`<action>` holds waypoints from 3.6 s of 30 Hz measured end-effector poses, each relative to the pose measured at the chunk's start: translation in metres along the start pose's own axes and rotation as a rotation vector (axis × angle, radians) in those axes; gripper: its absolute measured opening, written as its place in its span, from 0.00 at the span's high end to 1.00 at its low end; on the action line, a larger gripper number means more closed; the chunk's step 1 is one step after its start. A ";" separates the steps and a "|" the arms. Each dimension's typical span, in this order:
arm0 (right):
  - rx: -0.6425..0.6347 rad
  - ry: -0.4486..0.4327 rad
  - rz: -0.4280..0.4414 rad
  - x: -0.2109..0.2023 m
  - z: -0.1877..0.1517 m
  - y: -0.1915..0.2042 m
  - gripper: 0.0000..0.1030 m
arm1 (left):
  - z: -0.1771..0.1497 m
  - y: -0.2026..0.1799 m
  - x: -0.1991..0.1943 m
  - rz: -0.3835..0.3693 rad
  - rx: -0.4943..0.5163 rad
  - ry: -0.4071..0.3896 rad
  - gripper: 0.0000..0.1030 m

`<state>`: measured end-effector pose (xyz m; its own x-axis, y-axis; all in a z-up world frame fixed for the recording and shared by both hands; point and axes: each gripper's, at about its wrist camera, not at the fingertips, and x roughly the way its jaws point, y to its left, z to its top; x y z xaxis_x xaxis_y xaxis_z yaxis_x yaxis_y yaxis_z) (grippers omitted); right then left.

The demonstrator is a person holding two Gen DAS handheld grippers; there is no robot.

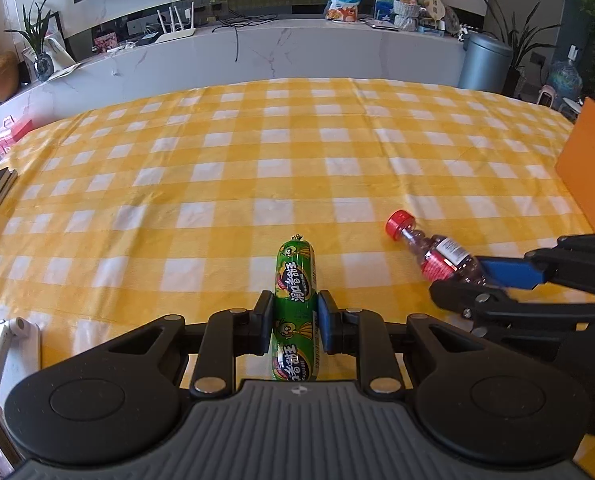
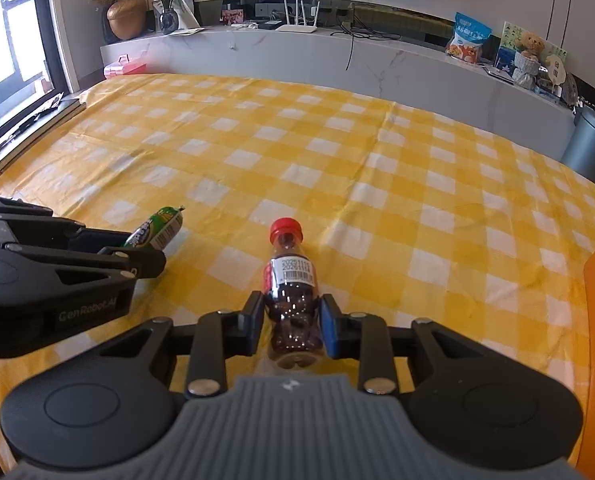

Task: Organize snacks
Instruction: 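Lift and carry the sausage stick and bottle over the orange box with both tools, then lower both tools into the box and open them to release the items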

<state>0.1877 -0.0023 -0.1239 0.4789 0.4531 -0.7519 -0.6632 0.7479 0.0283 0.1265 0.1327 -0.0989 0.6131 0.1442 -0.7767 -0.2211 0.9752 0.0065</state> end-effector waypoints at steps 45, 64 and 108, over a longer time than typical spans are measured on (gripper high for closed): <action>0.156 -0.257 -0.355 -0.248 -0.055 -0.189 0.73 | 0.100 -0.225 -0.093 -0.539 0.181 -0.152 0.76; 0.287 -0.029 -0.331 -0.215 -0.064 -0.304 0.73 | 0.118 -0.315 -0.004 -0.642 0.334 0.069 0.76; 0.367 0.043 -0.321 -0.155 -0.061 -0.354 0.73 | 0.135 -0.368 0.050 -0.485 0.496 0.152 0.52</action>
<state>0.3132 -0.3669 -0.0573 0.5969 0.1568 -0.7869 -0.2358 0.9717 0.0147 0.3411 -0.1961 -0.0552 0.4347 -0.3156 -0.8435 0.4437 0.8901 -0.1044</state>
